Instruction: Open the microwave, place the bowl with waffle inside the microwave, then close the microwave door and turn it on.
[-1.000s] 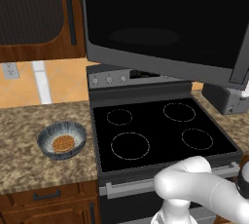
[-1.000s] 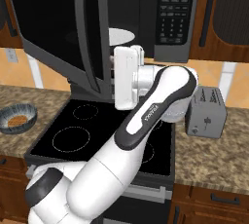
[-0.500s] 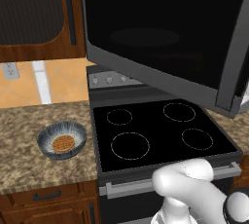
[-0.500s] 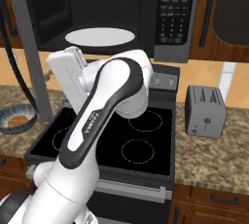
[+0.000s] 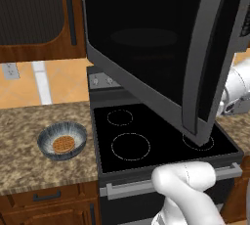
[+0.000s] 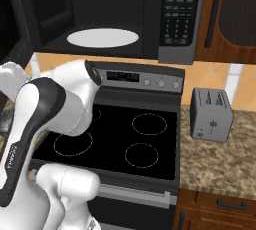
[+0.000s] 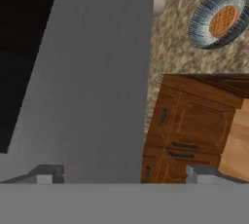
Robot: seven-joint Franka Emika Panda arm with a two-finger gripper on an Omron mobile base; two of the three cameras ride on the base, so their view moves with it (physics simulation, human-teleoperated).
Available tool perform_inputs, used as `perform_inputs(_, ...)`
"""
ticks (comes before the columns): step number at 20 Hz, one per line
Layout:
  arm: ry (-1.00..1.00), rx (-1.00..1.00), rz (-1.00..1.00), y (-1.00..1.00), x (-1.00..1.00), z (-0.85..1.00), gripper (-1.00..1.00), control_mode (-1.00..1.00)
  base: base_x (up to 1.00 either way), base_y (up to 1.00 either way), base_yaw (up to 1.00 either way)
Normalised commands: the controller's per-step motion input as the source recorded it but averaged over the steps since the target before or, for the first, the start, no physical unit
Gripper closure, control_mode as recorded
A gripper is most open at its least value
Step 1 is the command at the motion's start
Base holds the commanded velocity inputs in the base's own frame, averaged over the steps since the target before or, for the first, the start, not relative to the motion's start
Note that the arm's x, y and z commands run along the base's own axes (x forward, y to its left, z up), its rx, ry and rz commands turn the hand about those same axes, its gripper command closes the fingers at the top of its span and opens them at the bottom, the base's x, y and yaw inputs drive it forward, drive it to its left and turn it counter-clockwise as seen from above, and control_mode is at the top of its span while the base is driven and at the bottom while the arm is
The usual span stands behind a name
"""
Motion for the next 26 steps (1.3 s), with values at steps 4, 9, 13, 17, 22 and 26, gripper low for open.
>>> perform_inputs(4,-0.16,-0.1,-0.13,1.0,0.06,-0.15,-1.0,-1.0,0.0,0.0,0.0)
perform_inputs(9,-0.13,-0.08,-0.17,1.0,0.27,-0.07,-1.0,-1.0,0.0,0.0,0.0)
perform_inputs(13,0.01,-0.07,-0.33,-0.07,0.72,-0.26,-1.0,-1.0,0.0,0.0,0.0)
perform_inputs(17,0.11,-0.03,-0.21,-0.91,1.0,-0.77,-1.0,-1.0,0.0,0.0,0.0)
perform_inputs(22,0.33,-0.01,-0.01,0.09,1.0,-1.0,-1.0,-1.0,0.0,0.0,0.0)
perform_inputs(26,0.42,-0.01,0.0,0.81,1.0,-0.98,-1.0,-1.0,0.0,0.0,0.0)
